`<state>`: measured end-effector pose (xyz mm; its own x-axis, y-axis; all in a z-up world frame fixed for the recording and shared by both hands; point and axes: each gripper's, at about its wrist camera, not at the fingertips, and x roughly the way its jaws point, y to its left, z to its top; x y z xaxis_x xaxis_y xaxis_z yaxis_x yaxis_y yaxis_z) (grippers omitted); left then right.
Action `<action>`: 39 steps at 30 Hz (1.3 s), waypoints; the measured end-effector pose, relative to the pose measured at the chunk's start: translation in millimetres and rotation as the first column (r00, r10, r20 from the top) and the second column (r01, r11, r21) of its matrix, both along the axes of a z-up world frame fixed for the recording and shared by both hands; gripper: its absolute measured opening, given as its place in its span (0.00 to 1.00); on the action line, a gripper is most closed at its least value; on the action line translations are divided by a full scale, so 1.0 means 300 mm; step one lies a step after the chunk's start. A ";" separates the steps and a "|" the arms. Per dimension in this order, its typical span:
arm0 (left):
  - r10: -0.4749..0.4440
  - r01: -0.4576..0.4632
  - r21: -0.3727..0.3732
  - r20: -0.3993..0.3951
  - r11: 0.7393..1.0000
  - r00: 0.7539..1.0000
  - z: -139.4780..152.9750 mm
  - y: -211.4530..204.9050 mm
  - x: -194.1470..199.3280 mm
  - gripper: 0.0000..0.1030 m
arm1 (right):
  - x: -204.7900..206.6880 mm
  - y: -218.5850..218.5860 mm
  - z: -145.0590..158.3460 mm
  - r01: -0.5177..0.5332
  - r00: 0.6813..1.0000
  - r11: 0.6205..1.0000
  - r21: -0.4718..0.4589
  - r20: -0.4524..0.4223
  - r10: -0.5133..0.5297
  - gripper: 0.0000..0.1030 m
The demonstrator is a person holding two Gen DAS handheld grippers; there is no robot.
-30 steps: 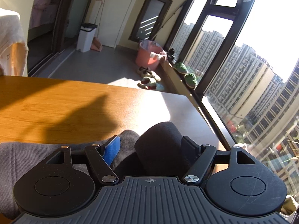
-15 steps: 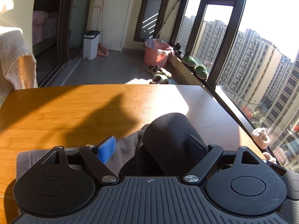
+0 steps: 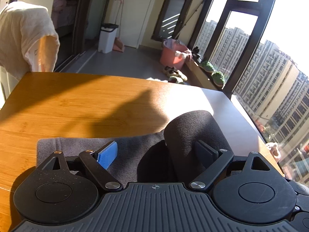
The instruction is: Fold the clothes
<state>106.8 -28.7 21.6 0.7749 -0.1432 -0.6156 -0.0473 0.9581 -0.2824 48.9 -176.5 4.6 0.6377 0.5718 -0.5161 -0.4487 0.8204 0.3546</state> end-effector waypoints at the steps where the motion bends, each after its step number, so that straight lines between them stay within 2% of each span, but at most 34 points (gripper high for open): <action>1: 0.004 -0.004 -0.002 -0.002 1.000 1.000 -0.002 0.006 -0.001 0.89 | 0.007 -0.002 -0.008 -0.008 1.000 1.000 0.014 -0.017 0.008 0.76; 2: 0.007 -0.007 -0.003 -0.003 1.000 1.000 -0.004 0.012 0.000 0.89 | 0.019 -0.004 -0.016 -0.016 0.999 1.000 0.027 -0.031 0.017 0.73; 6: 0.013 -0.013 -0.014 -0.006 1.000 1.000 -0.001 0.019 -0.008 0.89 | 0.009 -0.030 -0.016 -0.024 0.999 0.999 0.023 -0.031 0.024 0.48; 10: 0.018 -0.018 -0.022 -0.010 1.000 1.000 0.004 -0.008 -0.001 0.89 | -0.004 -0.100 -0.012 -0.033 0.998 0.998 0.049 -0.058 0.035 0.40; 14: -0.023 0.022 -0.044 -0.018 0.999 1.000 0.002 -0.050 -0.002 0.89 | -0.033 -0.183 0.013 -0.031 0.999 0.999 0.011 -0.040 0.032 0.39; 16: -0.050 0.049 -0.053 -0.022 0.997 0.998 0.003 -0.083 -0.004 0.89 | -0.045 -0.221 0.029 -0.017 1.000 0.998 -0.067 0.006 0.018 0.40; 19: -0.097 0.096 -0.023 -0.014 0.995 0.995 0.004 -0.152 -0.014 0.89 | -0.044 -0.260 0.045 0.026 0.999 0.989 -0.148 0.046 -0.019 0.42; 21: -0.116 0.116 0.034 -0.012 0.993 0.993 -0.001 -0.199 -0.016 0.89 | -0.041 -0.292 0.056 0.037 0.999 0.991 -0.129 0.044 -0.031 0.46; 24: -0.137 0.138 0.108 -0.019 0.984 0.990 -0.016 -0.247 -0.016 0.87 | -0.050 -0.338 0.080 0.060 0.996 0.996 -0.060 0.064 -0.056 0.58; 27: -0.145 0.146 0.160 -0.022 0.976 0.989 -0.044 -0.272 -0.018 0.87 | -0.033 -0.368 0.092 0.101 0.993 0.995 0.014 0.059 -0.102 0.59; 29: -0.147 0.148 0.166 -0.019 0.975 0.989 -0.044 -0.280 -0.019 0.88 | -0.010 -0.373 0.090 0.128 0.990 0.991 0.047 0.047 -0.130 0.59; 30: -0.146 0.147 0.162 -0.019 0.976 0.989 -0.045 -0.281 -0.017 0.88 | 0.004 -0.362 0.085 0.136 0.990 0.990 0.037 0.043 -0.138 0.57; 31: -0.144 0.145 0.158 -0.018 0.977 0.989 -0.046 -0.281 -0.015 0.88 | 0.013 -0.349 0.079 0.142 0.989 0.990 0.016 0.042 -0.142 0.49; 33: -0.145 0.145 0.152 -0.017 0.978 0.989 -0.046 -0.281 -0.018 0.88 | 0.014 -0.316 0.061 0.132 0.990 0.990 -0.051 0.056 -0.129 0.45; 35: -0.148 0.149 0.138 -0.016 0.979 0.989 -0.046 -0.269 -0.027 0.88 | -0.007 -0.285 0.048 0.116 0.990 0.986 -0.123 0.094 -0.105 0.45; 36: -0.148 0.149 0.115 -0.013 0.982 0.989 -0.039 -0.256 -0.030 0.88 | -0.021 -0.269 0.045 0.108 0.989 0.981 -0.159 0.118 -0.090 0.44; 39: -0.124 0.125 -0.019 0.007 0.992 0.992 -0.006 -0.191 -0.040 0.88 | -0.051 -0.229 0.043 0.094 0.984 0.967 -0.237 0.168 -0.054 0.44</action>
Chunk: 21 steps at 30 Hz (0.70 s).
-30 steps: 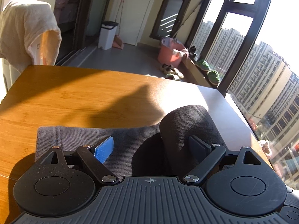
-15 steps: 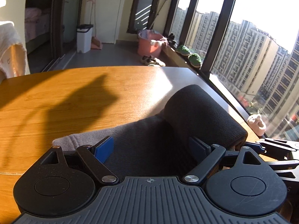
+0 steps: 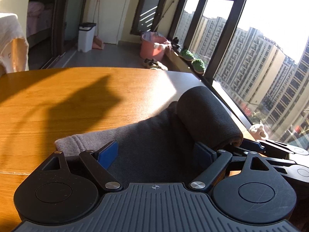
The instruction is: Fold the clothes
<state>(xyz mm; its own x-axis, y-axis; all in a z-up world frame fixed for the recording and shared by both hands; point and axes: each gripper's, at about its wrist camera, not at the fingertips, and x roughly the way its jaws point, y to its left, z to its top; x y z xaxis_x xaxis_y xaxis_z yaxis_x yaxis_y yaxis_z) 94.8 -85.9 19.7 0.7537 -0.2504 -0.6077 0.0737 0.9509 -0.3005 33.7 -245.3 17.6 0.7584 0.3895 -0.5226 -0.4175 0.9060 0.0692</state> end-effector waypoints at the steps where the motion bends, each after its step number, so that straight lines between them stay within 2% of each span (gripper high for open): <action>1: 0.004 -0.004 -0.049 0.002 0.999 1.000 0.014 0.017 0.000 0.86 | -0.003 0.007 0.000 -0.002 1.000 1.000 -0.010 0.006 0.002 0.44; 3: -0.020 0.022 -0.091 0.013 0.996 1.000 0.036 0.012 0.010 0.82 | -0.002 0.008 0.001 -0.001 1.000 1.000 -0.006 0.009 0.001 0.44; 5: -0.055 0.057 -0.113 0.021 0.992 0.998 0.051 -0.008 0.025 0.65 | -0.003 -0.004 0.003 0.000 1.000 1.000 0.014 0.008 0.000 0.44; 7: -0.078 0.079 -0.100 0.011 0.992 0.997 0.047 -0.048 0.051 0.58 | -0.007 -0.020 0.006 0.003 1.000 1.000 0.027 0.012 -0.004 0.44; 9: -0.081 0.079 -0.100 -0.012 0.992 0.997 0.022 -0.078 0.085 0.57 | -0.020 -0.051 0.016 0.004 1.000 0.998 0.060 0.027 -0.006 0.46; 11: -0.079 0.075 -0.109 -0.029 0.991 0.996 0.003 -0.085 0.104 0.57 | -0.032 -0.071 0.031 -0.012 0.999 0.995 0.098 0.052 0.007 0.55; 12: -0.077 0.073 -0.112 -0.033 0.991 0.996 -0.004 -0.084 0.109 0.57 | -0.036 -0.069 0.039 -0.018 0.997 0.995 0.101 0.070 0.011 0.66; 13: -0.075 0.070 -0.115 -0.038 0.991 0.996 -0.011 -0.084 0.114 0.58 | -0.034 -0.060 0.044 -0.019 0.996 0.995 0.093 0.087 0.011 0.71; 14: -0.072 0.068 -0.111 -0.040 0.992 0.997 -0.014 -0.080 0.113 0.60 | -0.026 -0.042 0.047 -0.017 0.995 0.997 0.075 0.096 0.009 0.71; 15: -0.070 0.065 -0.107 -0.041 0.992 0.997 -0.016 -0.076 0.112 0.61 | -0.012 -0.019 0.045 -0.015 0.996 0.998 0.053 0.093 0.010 0.71; 16: -0.067 0.062 -0.103 -0.043 0.993 0.997 -0.018 -0.073 0.111 0.63 | 0.000 0.005 0.040 -0.020 0.997 0.999 0.029 0.081 0.018 0.56; 17: -0.057 0.053 -0.095 -0.042 0.994 0.997 -0.014 -0.069 0.109 0.61 | 0.012 0.029 0.035 -0.027 0.997 1.000 0.005 0.066 0.027 0.46; 21: -0.028 0.028 -0.044 -0.019 0.999 0.999 0.018 -0.051 0.087 0.60 | -0.033 0.115 0.034 -0.093 0.988 0.987 -0.134 0.115 0.108 0.39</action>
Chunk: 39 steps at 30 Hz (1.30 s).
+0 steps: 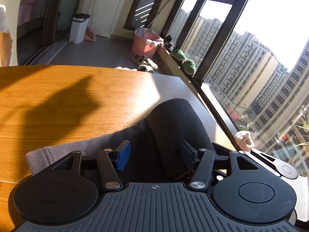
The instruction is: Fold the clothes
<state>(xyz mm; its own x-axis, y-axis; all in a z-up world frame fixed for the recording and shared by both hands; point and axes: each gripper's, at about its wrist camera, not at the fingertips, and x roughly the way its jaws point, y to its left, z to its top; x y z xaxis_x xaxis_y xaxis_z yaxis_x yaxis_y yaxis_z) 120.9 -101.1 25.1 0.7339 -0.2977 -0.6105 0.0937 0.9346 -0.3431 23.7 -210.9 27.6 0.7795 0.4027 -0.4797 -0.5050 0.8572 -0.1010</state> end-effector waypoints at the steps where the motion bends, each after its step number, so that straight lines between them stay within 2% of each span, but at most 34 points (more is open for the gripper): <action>1: 0.008 -0.008 0.020 0.014 1.000 1.000 0.014 0.004 -0.011 0.61 | -0.017 0.020 -0.002 -0.020 1.000 0.999 -0.040 0.018 0.021 0.39; 4: 0.017 -0.020 0.053 0.053 0.998 0.998 0.046 0.005 -0.035 0.64 | -0.064 0.056 -0.013 -0.066 0.996 0.991 -0.116 0.044 0.072 0.39; 7: 0.017 -0.021 0.066 0.057 0.998 0.998 0.052 -0.001 -0.022 0.66 | -0.071 0.040 -0.005 -0.077 0.996 0.994 -0.084 0.035 0.080 0.39; 8: 0.018 -0.022 0.079 0.051 0.997 0.999 0.044 -0.005 -0.016 0.66 | -0.068 0.022 0.001 -0.075 0.997 0.996 -0.047 0.022 0.076 0.39; 9: 0.019 -0.023 0.092 0.046 0.995 0.999 0.036 -0.008 -0.009 0.66 | -0.057 -0.014 0.007 -0.049 0.999 0.998 0.029 -0.002 0.050 0.40; 11: 0.021 -0.025 0.114 0.040 0.993 0.999 0.019 -0.007 -0.003 0.68 | -0.032 -0.094 0.017 0.020 0.998 0.981 0.193 -0.062 -0.008 0.54; 12: 0.025 -0.029 0.116 0.037 0.993 0.999 0.012 0.000 -0.003 0.69 | -0.019 -0.133 0.022 0.057 0.995 0.961 0.271 -0.096 -0.032 0.65; 14: 0.040 -0.043 0.104 0.028 0.994 0.999 -0.003 0.025 -0.006 0.71 | 0.023 -0.189 0.004 0.144 0.979 0.913 0.381 -0.187 -0.076 0.66; 16: 0.057 -0.057 0.077 0.007 0.995 0.998 -0.019 0.054 -0.002 0.72 | 0.087 -0.221 -0.026 0.204 0.952 0.857 0.473 -0.300 -0.061 0.67; 18: 0.067 -0.067 0.038 -0.004 0.997 0.998 -0.033 0.080 -0.003 0.73 | 0.124 -0.216 -0.065 0.231 0.927 0.820 0.523 -0.374 -0.022 0.67; 19: 0.072 -0.071 0.019 -0.010 0.997 0.997 -0.040 0.093 -0.004 0.73 | 0.126 -0.203 -0.070 0.227 0.925 0.820 0.526 -0.380 -0.012 0.66; 20: 0.070 -0.070 0.006 -0.007 0.997 0.997 -0.039 0.101 -0.006 0.71 | 0.126 -0.187 -0.072 0.220 0.924 0.822 0.525 -0.382 -0.003 0.62; 21: 0.070 -0.070 -0.005 -0.008 0.998 0.997 -0.032 0.116 -0.009 0.70 | 0.118 -0.158 -0.057 0.184 0.935 0.851 0.491 -0.355 0.002 0.48; 22: 0.070 -0.070 -0.017 -0.008 0.997 0.998 -0.024 0.130 -0.012 0.67 | 0.097 -0.121 -0.034 0.135 0.951 0.891 0.434 -0.308 0.006 0.43; 24: 0.077 -0.076 -0.041 0.013 0.996 0.997 0.004 0.182 -0.032 0.68 | 0.050 -0.044 0.015 0.040 0.978 0.954 0.298 -0.207 0.024 0.40; 26: 0.094 -0.092 -0.042 0.045 0.995 0.995 0.046 0.238 -0.056 0.70 | -0.016 0.044 0.045 -0.047 0.994 0.990 0.134 -0.096 0.060 0.39; 28: 0.121 -0.118 -0.048 0.083 0.992 0.989 0.093 0.285 -0.091 0.75 | -0.092 0.124 0.052 -0.110 0.994 0.994 -0.018 -0.002 0.110 0.38; 31: 0.119 -0.112 -0.068 0.109 0.991 0.987 0.132 0.308 -0.132 0.78 | -0.177 0.222 0.043 -0.178 0.976 0.966 -0.187 0.094 0.198 0.39; 33: 0.090 -0.084 -0.059 0.106 0.995 0.990 0.130 0.287 -0.142 0.78 | -0.192 0.251 0.044 -0.192 0.967 0.957 -0.217 0.122 0.222 0.42; 35: 0.071 -0.071 -0.003 0.092 0.997 0.993 0.108 0.245 -0.134 0.77 | -0.180 0.241 0.049 -0.174 0.974 0.970 -0.169 0.117 0.195 0.51; 37: 0.082 -0.085 0.037 0.074 0.996 0.994 0.077 0.231 -0.117 0.77 | -0.162 0.211 0.049 -0.130 0.984 0.987 -0.095 0.113 0.140 0.78; 39: 0.098 -0.101 0.049 0.050 0.994 0.994 0.044 0.233 -0.100 0.77 | -0.140 0.186 0.035 -0.107 0.990 0.994 -0.025 0.089 0.108 0.85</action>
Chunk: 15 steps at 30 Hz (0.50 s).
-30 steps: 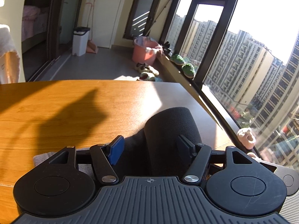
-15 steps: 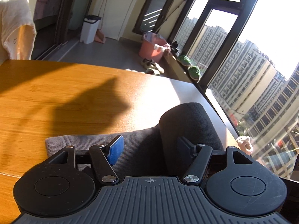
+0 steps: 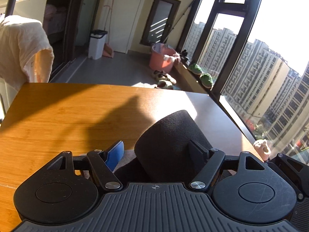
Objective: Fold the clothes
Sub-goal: 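Roll the strip tighter with the right gripper while the left gripper presses from above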
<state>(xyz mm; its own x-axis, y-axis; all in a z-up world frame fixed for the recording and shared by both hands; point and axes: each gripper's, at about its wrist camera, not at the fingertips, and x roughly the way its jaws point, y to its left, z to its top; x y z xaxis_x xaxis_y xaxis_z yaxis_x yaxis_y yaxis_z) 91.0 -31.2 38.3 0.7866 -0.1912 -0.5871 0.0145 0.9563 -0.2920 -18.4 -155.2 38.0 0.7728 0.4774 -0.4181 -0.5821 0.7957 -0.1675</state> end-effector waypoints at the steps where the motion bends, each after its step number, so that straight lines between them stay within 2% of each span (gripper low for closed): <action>1: 0.007 -0.007 -0.018 -0.008 1.000 1.000 -0.013 0.012 0.006 0.78 | 0.013 -0.003 -0.014 0.003 1.000 1.000 0.031 -0.024 -0.003 0.85; 3: 0.015 -0.016 -0.054 -0.018 0.998 1.000 -0.027 0.034 0.014 0.79 | 0.040 -0.004 -0.043 0.011 0.998 0.996 0.091 -0.069 -0.004 0.85; 4: 0.018 -0.020 -0.070 -0.022 0.997 1.000 -0.032 0.042 0.017 0.80 | 0.054 -0.004 -0.056 0.015 0.996 0.993 0.120 -0.090 -0.004 0.71; 6: 0.019 -0.021 -0.079 -0.022 0.997 1.000 -0.036 0.040 0.019 0.80 | 0.069 -0.013 -0.054 0.052 0.995 0.989 0.141 -0.097 -0.039 0.50; 7: 0.019 -0.021 -0.080 -0.020 0.997 1.000 -0.036 0.035 0.022 0.80 | 0.076 -0.025 -0.046 0.051 0.995 0.989 0.137 -0.093 -0.039 0.43; 8: 0.024 -0.025 -0.093 -0.015 0.995 1.000 -0.028 0.043 0.022 0.80 | 0.082 -0.038 -0.039 0.046 0.996 0.992 0.118 -0.083 -0.036 0.40; 10: 0.033 -0.034 -0.121 -0.005 0.992 0.999 -0.012 0.060 0.023 0.80 | 0.089 -0.055 -0.024 0.047 0.998 0.997 0.055 -0.038 -0.044 0.34; 12: 0.040 -0.036 -0.154 0.019 0.987 0.999 0.020 0.088 0.014 0.81 | 0.074 -0.034 -0.017 0.044 0.998 0.997 -0.061 0.056 -0.041 0.34; 15: 0.067 -0.059 -0.136 0.054 0.989 0.996 0.058 0.119 -0.011 0.87 | 0.006 0.075 -0.042 0.029 0.979 0.960 -0.279 0.204 0.030 0.34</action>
